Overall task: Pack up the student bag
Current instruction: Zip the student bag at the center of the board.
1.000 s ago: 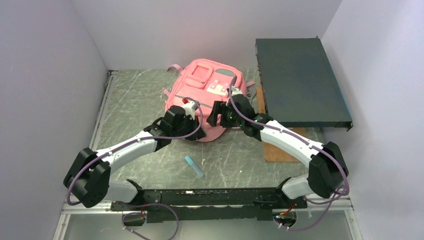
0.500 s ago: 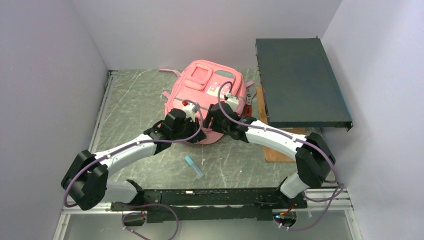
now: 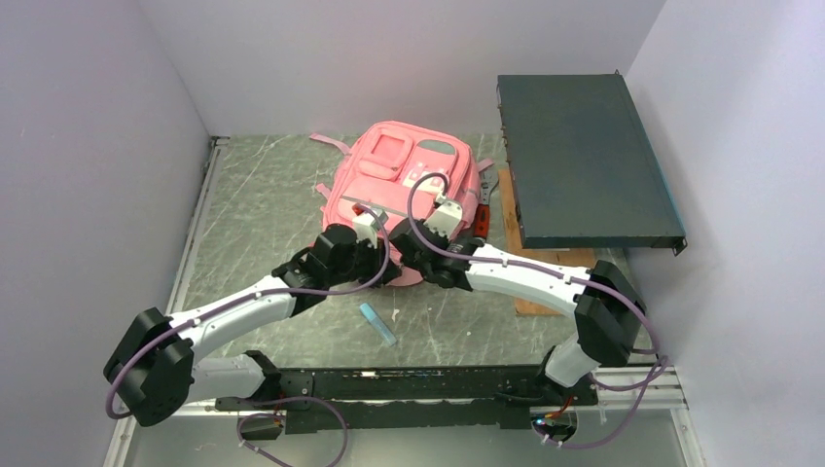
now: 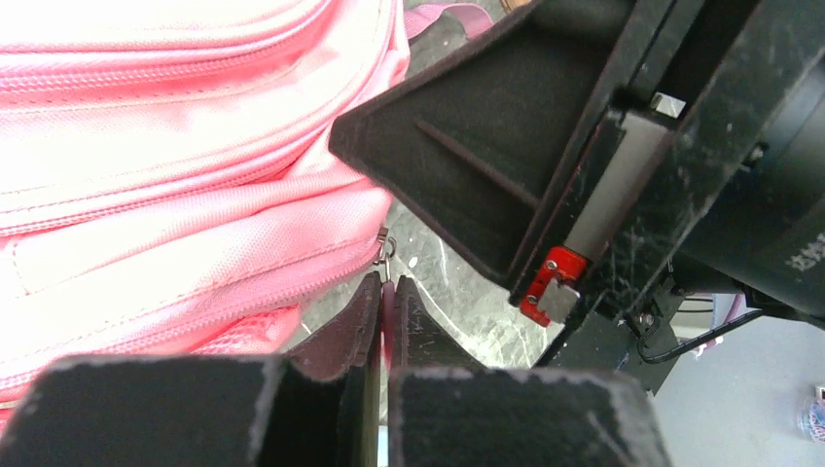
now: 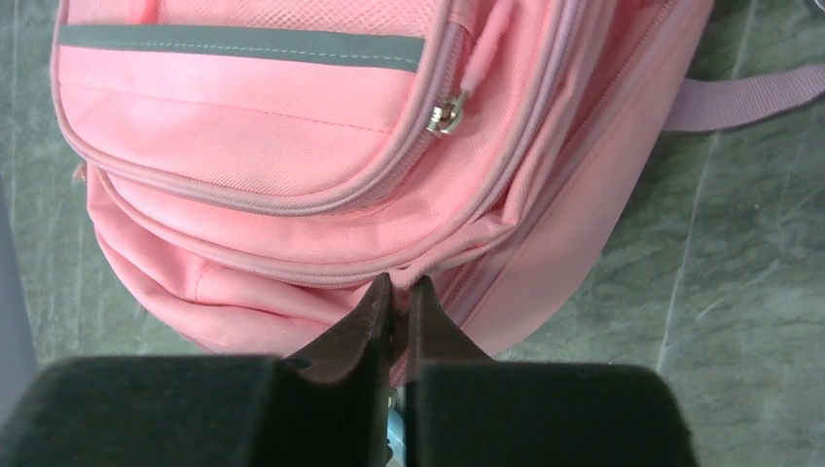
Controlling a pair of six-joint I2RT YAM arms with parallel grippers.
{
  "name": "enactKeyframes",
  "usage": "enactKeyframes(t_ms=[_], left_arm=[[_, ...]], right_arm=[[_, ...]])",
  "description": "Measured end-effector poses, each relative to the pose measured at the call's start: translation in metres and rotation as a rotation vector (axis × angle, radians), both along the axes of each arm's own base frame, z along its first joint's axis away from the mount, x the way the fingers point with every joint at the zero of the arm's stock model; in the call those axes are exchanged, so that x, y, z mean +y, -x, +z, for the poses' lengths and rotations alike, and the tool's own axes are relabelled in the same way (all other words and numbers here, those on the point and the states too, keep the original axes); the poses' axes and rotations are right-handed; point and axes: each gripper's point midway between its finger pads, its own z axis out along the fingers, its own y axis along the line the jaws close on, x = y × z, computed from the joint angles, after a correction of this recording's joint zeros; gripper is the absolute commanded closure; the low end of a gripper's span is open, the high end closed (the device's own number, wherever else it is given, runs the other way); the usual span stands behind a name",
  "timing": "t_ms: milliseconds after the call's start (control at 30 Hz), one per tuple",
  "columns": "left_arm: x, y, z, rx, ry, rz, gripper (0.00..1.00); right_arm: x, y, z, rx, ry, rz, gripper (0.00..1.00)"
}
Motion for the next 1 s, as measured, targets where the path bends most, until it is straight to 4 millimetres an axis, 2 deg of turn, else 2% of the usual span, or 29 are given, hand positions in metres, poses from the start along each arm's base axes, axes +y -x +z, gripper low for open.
enactKeyframes(t_ms=[233,367,467,567,667,767,867,1000], left_arm=[[0.008,-0.002,-0.001,-0.026,-0.026,0.046,1.00],[0.036,-0.010,-0.016,0.007,-0.152,0.202,1.00],[0.071,-0.016,-0.035,0.033,-0.281,0.363,1.00],[0.099,-0.023,-0.041,0.027,-0.361,0.487,1.00],[0.124,-0.037,-0.039,0.019,-0.357,0.583,1.00],[0.140,-0.054,-0.033,0.006,-0.328,0.636,1.00],[0.149,-0.065,-0.033,0.001,-0.329,0.655,1.00],[0.156,-0.088,-0.044,0.051,-0.362,0.652,1.00]], right_arm=[[-0.011,-0.002,0.005,-0.087,0.098,-0.019,1.00],[-0.034,0.004,-0.002,-0.148,0.169,-0.030,1.00],[-0.066,0.009,-0.008,-0.186,0.246,-0.057,1.00],[-0.081,0.011,-0.006,-0.214,0.296,-0.064,1.00],[-0.085,0.010,0.002,-0.254,0.311,-0.039,1.00],[-0.085,0.012,0.008,-0.305,0.298,0.023,1.00],[-0.086,0.015,0.013,-0.345,0.310,0.090,1.00],[-0.089,0.018,0.015,-0.376,0.343,0.159,1.00]])
